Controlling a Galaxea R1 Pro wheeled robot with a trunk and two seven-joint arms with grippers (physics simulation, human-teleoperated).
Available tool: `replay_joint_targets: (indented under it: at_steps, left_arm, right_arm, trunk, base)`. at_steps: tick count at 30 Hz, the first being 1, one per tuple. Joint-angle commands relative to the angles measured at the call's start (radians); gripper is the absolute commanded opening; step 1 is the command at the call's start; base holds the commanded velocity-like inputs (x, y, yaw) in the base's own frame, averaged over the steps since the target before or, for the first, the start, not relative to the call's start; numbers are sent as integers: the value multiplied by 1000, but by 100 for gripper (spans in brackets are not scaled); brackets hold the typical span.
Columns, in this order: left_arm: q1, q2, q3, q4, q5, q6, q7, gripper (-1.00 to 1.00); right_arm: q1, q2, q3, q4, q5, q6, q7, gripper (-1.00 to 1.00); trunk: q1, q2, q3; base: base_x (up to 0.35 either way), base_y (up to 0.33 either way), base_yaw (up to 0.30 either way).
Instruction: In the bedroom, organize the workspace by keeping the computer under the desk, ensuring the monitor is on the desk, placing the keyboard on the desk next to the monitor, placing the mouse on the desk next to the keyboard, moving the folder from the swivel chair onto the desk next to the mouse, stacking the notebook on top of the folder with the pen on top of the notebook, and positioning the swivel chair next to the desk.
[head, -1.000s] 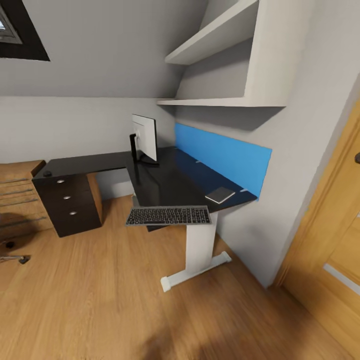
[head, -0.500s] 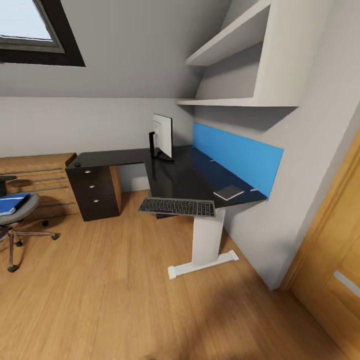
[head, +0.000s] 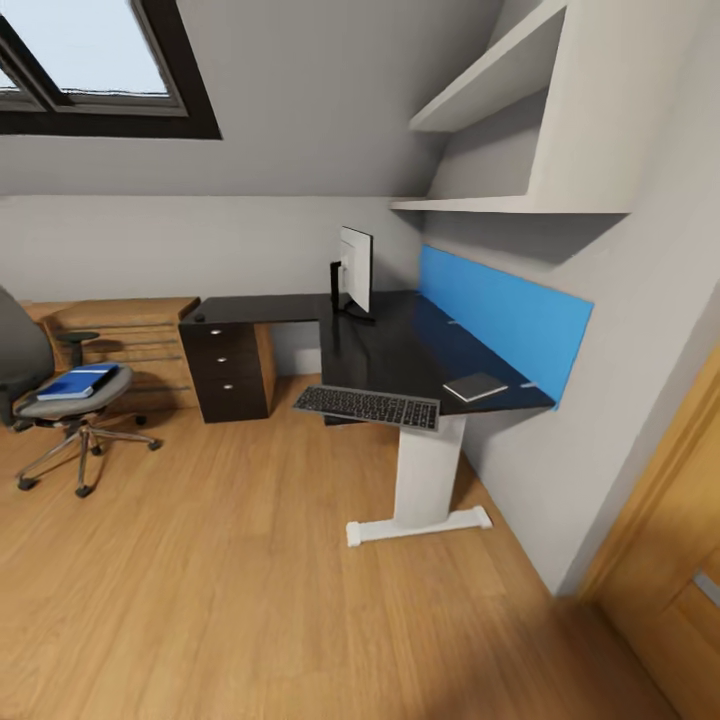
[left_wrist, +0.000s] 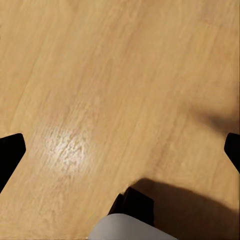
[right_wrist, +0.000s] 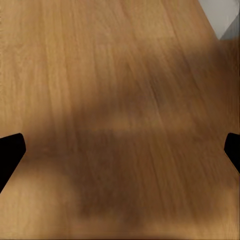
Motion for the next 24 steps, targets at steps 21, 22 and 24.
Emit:
replay_joint_targets:
  at_steps: [21, 22, 24]
  left_arm:
    - [-1, -1, -9, 0, 4, -1, 6, 100]
    - [-1, -1, -9, 0, 4, -1, 6, 100]
    - [-1, -2, -9, 0, 4, -1, 6, 100]
  right_arm:
    - [0, -3, 4, -3, -2, 9, -10, 100]
    - [0, -3, 4, -3, -2, 9, -10, 100]
    - [0, -3, 4, -3, -2, 9, -10, 100]
  trunk:
    - [0, 0, -1]
    - [0, 0, -1]
    - [0, 0, -1]
  base:
    - [-1, -126, 217]
    - [0, -1, 15]
    - [0, -1, 9]
